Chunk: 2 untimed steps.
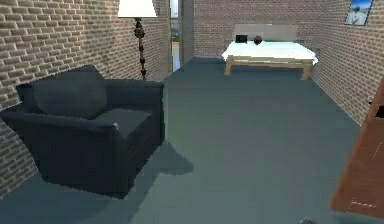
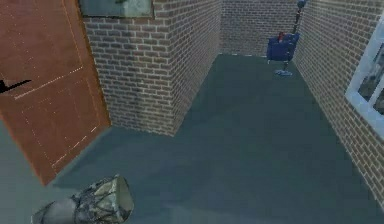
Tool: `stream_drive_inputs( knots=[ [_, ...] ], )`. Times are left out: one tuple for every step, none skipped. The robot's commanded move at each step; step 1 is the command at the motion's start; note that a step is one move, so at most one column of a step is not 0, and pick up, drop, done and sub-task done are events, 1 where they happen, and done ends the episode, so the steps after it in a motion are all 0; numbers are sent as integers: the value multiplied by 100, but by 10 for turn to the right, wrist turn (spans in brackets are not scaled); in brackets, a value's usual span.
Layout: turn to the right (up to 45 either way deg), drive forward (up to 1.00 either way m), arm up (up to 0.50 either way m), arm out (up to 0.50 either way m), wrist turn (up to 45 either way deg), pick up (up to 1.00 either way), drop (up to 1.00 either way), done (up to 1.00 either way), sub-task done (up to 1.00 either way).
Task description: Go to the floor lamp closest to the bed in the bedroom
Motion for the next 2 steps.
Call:
stream_drive_inputs(
  knots=[
    [0,100,0,0,0,0,0,0,0],
    [0,100,0,0,0,0,0,0,0]
  ],
)
